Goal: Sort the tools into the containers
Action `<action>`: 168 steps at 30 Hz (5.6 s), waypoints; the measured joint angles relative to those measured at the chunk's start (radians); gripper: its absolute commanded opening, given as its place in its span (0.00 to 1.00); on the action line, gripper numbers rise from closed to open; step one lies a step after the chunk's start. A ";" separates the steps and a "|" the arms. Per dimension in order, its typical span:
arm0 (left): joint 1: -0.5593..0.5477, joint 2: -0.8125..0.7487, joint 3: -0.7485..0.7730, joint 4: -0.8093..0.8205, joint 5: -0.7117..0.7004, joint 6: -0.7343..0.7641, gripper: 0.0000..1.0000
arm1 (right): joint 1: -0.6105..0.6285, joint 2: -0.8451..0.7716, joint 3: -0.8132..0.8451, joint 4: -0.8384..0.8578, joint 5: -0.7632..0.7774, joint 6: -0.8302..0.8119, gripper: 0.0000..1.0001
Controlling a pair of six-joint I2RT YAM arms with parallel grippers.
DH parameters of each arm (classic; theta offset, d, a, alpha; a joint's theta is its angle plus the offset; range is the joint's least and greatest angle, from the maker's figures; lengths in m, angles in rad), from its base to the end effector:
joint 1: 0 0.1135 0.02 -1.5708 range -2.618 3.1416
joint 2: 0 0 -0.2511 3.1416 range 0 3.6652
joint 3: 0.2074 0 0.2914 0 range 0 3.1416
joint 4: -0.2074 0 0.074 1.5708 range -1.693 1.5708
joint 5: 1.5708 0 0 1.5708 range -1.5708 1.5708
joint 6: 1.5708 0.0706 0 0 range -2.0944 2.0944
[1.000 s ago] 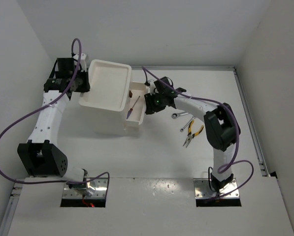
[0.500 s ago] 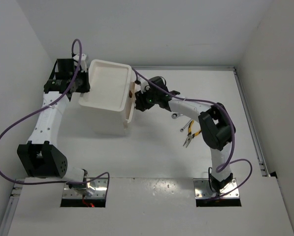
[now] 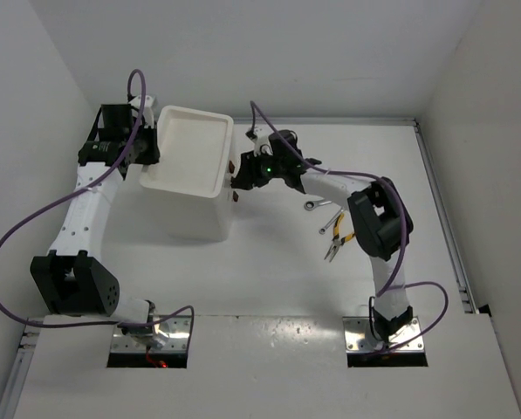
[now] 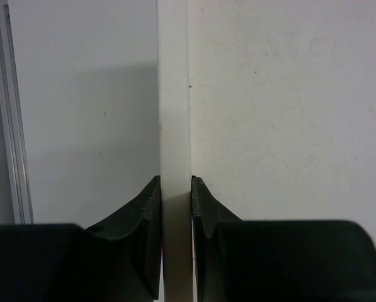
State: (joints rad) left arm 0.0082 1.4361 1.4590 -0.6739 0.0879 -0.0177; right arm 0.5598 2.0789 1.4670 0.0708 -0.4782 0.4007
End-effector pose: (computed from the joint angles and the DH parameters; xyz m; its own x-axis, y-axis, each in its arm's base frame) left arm 0.3848 -0.0030 0.3414 -0.6070 -0.0226 -0.7944 0.0509 0.9964 -0.0673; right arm 0.4295 0.3075 0.1478 -0.7162 -0.0401 -0.6968 -0.5716 0.6065 0.5526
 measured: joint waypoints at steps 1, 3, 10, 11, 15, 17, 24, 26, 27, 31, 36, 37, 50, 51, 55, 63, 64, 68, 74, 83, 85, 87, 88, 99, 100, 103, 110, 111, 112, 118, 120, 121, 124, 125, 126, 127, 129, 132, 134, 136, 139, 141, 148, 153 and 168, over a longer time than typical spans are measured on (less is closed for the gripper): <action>0.000 0.000 0.000 0.000 0.000 0.000 0.00 | -0.011 0.000 0.000 0.011 -0.024 0.026 0.49; 0.000 -0.001 0.000 0.000 0.000 -0.001 0.00 | -0.031 0.000 0.001 0.037 -0.083 0.069 0.49; -0.001 -0.006 -0.009 0.010 0.002 -0.001 0.00 | -0.156 -0.027 -0.148 0.345 -0.336 0.399 0.52; -0.001 -0.006 -0.009 0.010 0.002 -0.001 0.00 | -0.177 -0.030 -0.192 0.417 -0.360 0.483 0.53; -0.001 -0.006 -0.010 0.010 0.005 -0.001 0.00 | -0.222 -0.015 -0.282 0.639 -0.397 0.780 0.58; -0.002 -0.007 -0.010 0.010 0.009 -0.001 0.00 | -0.219 0.007 -0.290 0.748 -0.402 0.908 0.60; -0.002 -0.010 -0.016 0.016 0.029 0.000 0.00 | -0.181 0.107 -0.264 1.002 -0.406 1.213 0.58; -0.002 -0.012 -0.019 0.019 0.031 0.000 0.00 | -0.171 0.122 -0.259 1.028 -0.405 1.260 0.57; -0.002 -0.012 -0.020 0.019 0.031 0.000 0.00 | -0.165 0.129 -0.254 1.046 -0.403 1.283 0.55; -0.002 -0.013 -0.022 0.023 0.034 -0.001 0.00 | -0.151 0.148 -0.242 1.087 -0.393 1.339 0.52; -0.002 -0.015 -0.025 0.026 0.036 -0.001 0.00 | -0.143 0.163 -0.217 1.100 -0.389 1.368 0.50; -0.002 -0.015 -0.025 0.026 0.036 -0.001 0.00 | -0.141 0.164 -0.211 1.100 -0.388 1.372 0.50; -0.002 -0.018 -0.030 0.032 0.038 -0.001 0.00 | -0.123 0.214 -0.144 1.104 -0.385 1.390 0.42; -0.002 -0.018 -0.030 0.032 0.038 -0.001 0.00 | -0.123 0.215 -0.144 1.104 -0.385 1.391 0.35; -0.002 -0.019 -0.032 0.035 0.038 -0.001 0.00 | -0.124 0.216 -0.141 1.104 -0.386 1.394 0.15; -0.002 -0.021 -0.037 0.040 0.038 -0.002 0.00 | -0.135 0.215 -0.164 1.117 -0.384 1.393 0.00; -0.002 -0.022 -0.038 0.042 0.037 -0.002 0.00 | -0.141 0.208 -0.177 1.118 -0.384 1.396 0.00; -0.004 -0.026 -0.043 0.046 0.031 -0.008 0.00 | -0.170 0.148 -0.230 1.119 -0.390 1.397 0.00; -0.010 -0.031 -0.047 0.047 0.027 -0.016 0.00 | -0.240 0.053 -0.321 1.129 -0.419 1.391 0.00; -0.010 -0.032 -0.050 0.051 0.027 -0.020 0.00 | -0.308 0.003 -0.459 1.158 -0.461 1.395 0.00; -0.010 -0.032 -0.050 0.051 0.027 -0.020 0.00 | -0.319 -0.009 -0.481 1.160 -0.469 1.395 0.00; -0.010 -0.032 -0.050 0.051 0.028 -0.021 0.00 | -0.328 -0.022 -0.495 1.165 -0.473 1.398 0.00; -0.010 -0.032 -0.050 0.051 0.028 -0.021 0.00 | -0.333 -0.029 -0.499 1.165 -0.475 1.398 0.00; -0.010 -0.032 -0.050 0.052 0.029 -0.022 0.00 | -0.386 -0.045 -0.508 1.167 -0.505 1.398 0.00; -0.010 -0.032 -0.050 0.052 0.029 -0.022 0.00 | -0.387 -0.045 -0.508 1.167 -0.507 1.399 0.00; -0.010 -0.032 -0.050 0.053 0.029 -0.022 0.00 | -0.388 -0.045 -0.508 1.167 -0.511 1.402 0.00; -0.010 -0.033 -0.051 0.054 0.028 -0.025 0.00 | -0.391 -0.045 -0.510 1.167 -0.521 1.406 0.00; -0.010 -0.034 -0.053 0.055 0.028 -0.025 0.00 | -0.391 -0.045 -0.510 1.167 -0.521 1.406 0.00; -0.010 -0.035 -0.054 0.056 0.028 -0.026 0.00 | -0.393 -0.046 -0.512 1.167 -0.522 1.406 0.00; -0.010 -0.036 -0.056 0.059 0.027 -0.028 0.00 | -0.397 -0.056 -0.528 1.167 -0.524 1.407 0.00; -0.010 -0.036 -0.056 0.059 0.027 -0.028 0.00 | -0.400 -0.057 -0.532 1.167 -0.526 1.408 0.14; -0.010 -0.036 -0.056 0.059 0.027 -0.028 0.01 | -0.400 -0.057 -0.534 1.167 -0.528 1.412 0.27; -0.010 -0.036 -0.056 0.059 0.027 -0.028 0.02 | -0.406 -0.057 -0.537 1.168 -0.537 1.420 0.51; -0.010 -0.036 -0.056 0.059 0.027 -0.028 0.02 | -0.409 -0.057 -0.537 1.171 -0.541 1.417 0.53; -0.010 -0.036 -0.056 0.059 0.027 -0.028 0.02 | -0.414 -0.057 -0.537 1.172 -0.544 1.413 0.55; -0.010 -0.036 -0.056 0.059 0.027 -0.028 0.02 | -0.415 -0.058 -0.537 1.172 -0.547 1.411 0.57; -0.010 -0.036 -0.056 0.059 0.027 -0.028 0.03 | -0.421 -0.058 -0.536 1.172 -0.552 1.406 0.59; -0.010 -0.036 -0.056 0.059 0.028 -0.028 0.10 | -0.427 -0.060 -0.534 1.170 -0.562 1.397 0.60; -0.010 -0.036 -0.056 0.059 0.028 -0.028 0.17 | -0.433 -0.067 -0.532 1.155 -0.573 1.374 0.60; -0.010 -0.036 -0.056 0.059 0.029 -0.026 0.26 | -0.440 -0.084 -0.529 1.125 -0.582 1.342 0.60; -0.010 -0.035 -0.048 0.051 0.032 -0.015 0.46 | -0.454 -0.132 -0.522 1.035 -0.598 1.255 0.61; -0.011 -0.035 -0.035 0.031 0.046 -0.013 0.62 | -0.461 -0.169 -0.511 0.947 -0.606 1.175 0.65; -0.016 -0.035 0.091 0.001 0.055 -0.008 0.87 | -0.473 -0.293 -0.403 0.431 -0.597 0.720 0.70; -0.016 -0.051 0.200 0.010 0.015 -0.017 0.99 | -0.497 -0.381 -0.309 -0.048 -0.457 0.338 0.70; -0.016 -0.313 0.040 0.031 -0.259 -0.066 0.99 | -0.618 -0.598 -0.348 -0.799 0.026 -0.343 0.59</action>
State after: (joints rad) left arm -0.0082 1.1233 1.4994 -0.6434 -0.1715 -0.0834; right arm -0.0578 1.4811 1.1194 -0.7284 -0.4526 0.0578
